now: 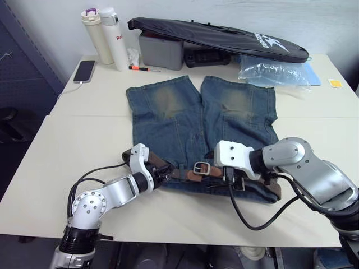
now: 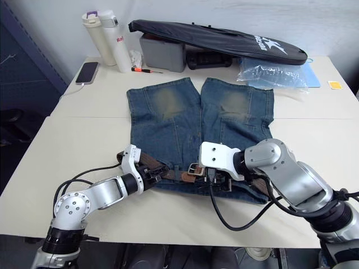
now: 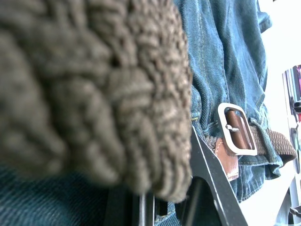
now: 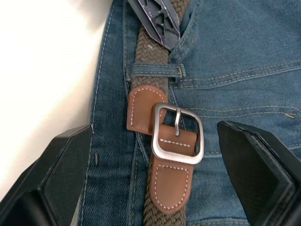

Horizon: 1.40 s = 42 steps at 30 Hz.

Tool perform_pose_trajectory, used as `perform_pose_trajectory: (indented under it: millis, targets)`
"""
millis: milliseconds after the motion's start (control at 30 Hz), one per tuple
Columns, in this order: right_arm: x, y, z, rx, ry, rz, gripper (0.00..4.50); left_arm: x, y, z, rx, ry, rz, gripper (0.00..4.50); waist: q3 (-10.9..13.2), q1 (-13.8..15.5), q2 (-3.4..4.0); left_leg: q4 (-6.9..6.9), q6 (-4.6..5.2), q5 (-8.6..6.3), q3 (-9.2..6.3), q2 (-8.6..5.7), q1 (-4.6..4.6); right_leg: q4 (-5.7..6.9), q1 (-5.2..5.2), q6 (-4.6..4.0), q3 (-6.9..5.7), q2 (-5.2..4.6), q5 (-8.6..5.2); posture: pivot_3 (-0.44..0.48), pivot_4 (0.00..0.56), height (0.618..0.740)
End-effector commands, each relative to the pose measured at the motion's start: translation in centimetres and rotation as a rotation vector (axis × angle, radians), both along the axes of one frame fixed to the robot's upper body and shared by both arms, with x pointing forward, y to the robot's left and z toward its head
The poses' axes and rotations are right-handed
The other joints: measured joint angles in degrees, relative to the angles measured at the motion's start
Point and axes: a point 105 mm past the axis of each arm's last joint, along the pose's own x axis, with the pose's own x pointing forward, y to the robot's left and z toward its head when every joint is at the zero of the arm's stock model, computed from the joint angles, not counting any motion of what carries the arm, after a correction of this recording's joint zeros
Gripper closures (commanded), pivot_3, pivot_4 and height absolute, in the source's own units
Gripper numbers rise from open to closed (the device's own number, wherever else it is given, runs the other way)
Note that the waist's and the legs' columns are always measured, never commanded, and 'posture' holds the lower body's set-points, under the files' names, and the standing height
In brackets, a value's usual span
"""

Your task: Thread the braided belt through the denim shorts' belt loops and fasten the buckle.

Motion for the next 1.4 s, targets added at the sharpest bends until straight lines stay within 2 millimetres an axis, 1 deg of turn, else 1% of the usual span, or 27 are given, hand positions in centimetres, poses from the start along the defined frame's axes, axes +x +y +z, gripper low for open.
perform_pose_trajectory:
  millis: [33, 267, 367, 433, 467, 500, 600, 633, 733, 833, 967, 1000, 1067, 1167, 1233, 1267, 1333, 1400]
  targets:
    - [-0.3, 0.3, 0.3, 0.006, -0.029, 0.007, 0.03, 0.1, -1.6, 0.9, -0.006, -0.045, -0.095, 4.50, 0.0, 0.0, 0.00, 0.00, 0.00, 0.00, 0.00, 0.00, 0.00, 0.00, 0.00, 0.01, 0.00, 0.00, 0.01, 0.000, 0.150, 0.740]
    - [-1.0, -0.1, -0.3, -0.017, -0.038, 0.014, 0.03, 0.1, -2.5, 1.1, -0.010, -0.054, -0.166, 4.50, 0.0, -0.1, -0.01, -0.02, 0.01, 0.02, 0.00, -0.01, -0.01, 0.00, 0.00, 0.05, 0.02, 0.00, 0.02, 0.000, 0.150, 0.740]
    - [-1.1, -0.2, -0.4, -0.018, -0.037, 0.006, 0.03, 0.1, -2.1, 1.3, -0.018, -0.053, -0.165, 4.50, 0.0, -0.1, -0.01, -0.01, 0.01, 0.02, 0.00, -0.01, -0.01, 0.01, 0.00, 0.06, 0.02, 0.00, 0.01, 0.000, 0.150, 0.740]
    - [-1.1, -0.3, -0.5, -0.016, -0.037, -0.004, 0.00, 0.0, -1.3, 1.6, -0.031, -0.052, -0.155, 3.63, 0.0, -0.2, -0.02, 0.00, 0.00, 0.02, 0.00, -0.01, 0.00, 0.02, 0.00, 0.07, 0.02, 0.00, 0.02, 0.000, 0.150, 0.740]
    - [-1.1, -0.3, -0.4, -0.015, -0.038, -0.007, 0.00, -0.1, -1.0, 1.8, -0.038, -0.052, -0.157, 3.50, 0.0, -0.3, -0.03, 0.00, 0.00, 0.03, 0.00, -0.01, 0.00, 0.02, 0.00, 0.08, 0.02, 0.00, 0.02, 0.000, 0.150, 0.740]
    - [-1.1, -0.3, -0.4, -0.015, -0.038, -0.008, 0.00, -0.3, -0.8, 2.1, -0.045, -0.053, -0.166, 3.16, 0.0, -0.4, -0.03, 0.00, -0.01, 0.03, 0.00, 0.00, 0.02, 0.04, 0.00, 0.08, 0.02, 0.01, 0.02, 0.000, 0.150, 0.740]
    - [-1.1, -0.3, -0.3, -0.014, -0.040, -0.007, 0.00, -1.3, -0.5, 2.9, -0.056, -0.059, -0.215, 1.69, 0.0, -0.7, -0.05, -0.01, -0.03, 0.04, 0.00, 0.02, 0.02, 0.09, -0.03, 0.08, 0.02, 0.01, 0.02, 0.000, 0.150, 0.740]
    - [-1.1, -0.3, -0.3, -0.014, -0.042, -0.006, 0.00, -1.9, -0.4, 3.3, -0.054, -0.062, -0.243, 1.36, 0.0, -0.9, -0.05, -0.01, -0.03, 0.04, 0.00, 0.02, 0.02, 0.08, -0.03, 0.08, 0.03, 0.01, 0.02, 0.000, 0.150, 0.740]
    - [-1.1, -0.4, 0.0, -0.018, -0.052, 0.005, 0.00, -3.7, 0.7, 4.5, -0.022, -0.081, -0.325, 0.04, 0.0, -1.5, -0.06, -0.05, -0.03, 0.04, -0.01, 0.03, 0.01, 0.10, -0.05, 0.07, 0.06, 0.01, 0.02, 0.000, 0.150, 0.740]
    - [-1.1, -0.5, 0.4, -0.015, -0.059, 0.019, 0.00, -5.0, 2.3, 5.4, 0.050, -0.094, -0.390, 0.04, 0.1, -1.9, -0.08, -0.09, -0.06, 0.05, 0.04, 0.04, 0.01, 0.18, -0.19, 0.04, 0.14, 0.02, 0.00, 0.000, 0.150, 0.740]
    - [-1.3, -0.7, 0.5, -0.024, -0.048, 0.024, 0.00, -5.7, 4.8, 6.3, 0.167, -0.106, -0.432, 0.04, 0.0, -2.2, -0.06, -0.10, -0.09, 0.07, 0.14, 0.06, 0.01, 0.28, -0.31, -0.07, 0.18, 0.03, -0.06, 0.000, 0.150, 0.740]
    - [-1.2, -0.9, 0.5, -0.029, -0.049, 0.021, 0.00, -6.2, 5.2, 6.8, 0.196, -0.116, -0.479, 0.04, 0.0, -2.3, -0.07, -0.12, -0.09, 0.08, 0.15, 0.07, 0.01, 0.28, -0.34, -0.09, 0.17, 0.03, -0.07, 0.000, 0.150, 0.740]
    - [-1.2, -1.1, 0.6, -0.034, -0.054, 0.024, 0.00, -7.5, 5.7, 7.7, 0.239, -0.130, -0.579, 0.04, 0.1, -2.4, -0.15, -0.14, -0.09, 0.08, 0.16, 0.07, -0.03, 0.30, -0.45, -0.12, 0.18, 0.03, -0.08, 0.000, 0.150, 0.740]
    - [-1.4, -0.8, 0.6, -0.035, -0.059, 0.056, 0.00, -9.4, 5.7, 9.8, 0.258, -0.203, -0.751, 0.04, 0.1, -2.7, -0.13, -0.23, -0.07, 0.06, 0.26, 0.07, -0.13, 0.27, -0.62, -0.25, 0.24, 0.03, -0.13, 0.000, 0.150, 0.740]
    - [-1.7, -0.5, 0.5, -0.031, -0.058, 0.083, 0.00, -9.3, 6.0, 11.3, 0.277, -0.286, -0.799, 0.04, 0.1, -2.9, -0.14, -0.40, -0.04, 0.07, 0.34, 0.07, -0.12, 0.23, -0.66, -0.30, 0.28, 0.03, -0.16, 0.000, 0.150, 0.740]
    - [-1.7, -0.3, 0.4, -0.029, -0.060, 0.092, 0.00, -8.8, 6.3, 11.9, 0.302, -0.322, -0.796, 0.04, 0.1, -3.0, -0.13, -0.45, -0.04, 0.08, 0.35, 0.09, -0.11, 0.22, -0.69, -0.30, 0.28, 0.03, -0.16, 0.000, 0.150, 0.740]
    - [-1.7, -0.1, 0.2, -0.024, -0.067, 0.099, 0.00, -8.0, 7.0, 12.4, 0.352, -0.371, -0.788, 0.04, 0.1, -3.1, -0.11, -0.53, -0.04, 0.08, 0.40, 0.17, -0.09, 0.22, -0.72, -0.33, 0.28, 0.11, -0.17, 0.000, 0.150, 0.740]
    - [-1.8, 0.2, -0.2, -0.020, -0.069, 0.107, 0.00, -7.5, 7.7, 12.7, 0.380, -0.379, -0.792, 0.04, 0.1, -3.2, -0.06, -0.57, -0.04, 0.08, 0.41, 0.22, -0.08, 0.20, -0.73, -0.35, 0.28, 0.14, -0.18, 0.000, 0.150, 0.740]
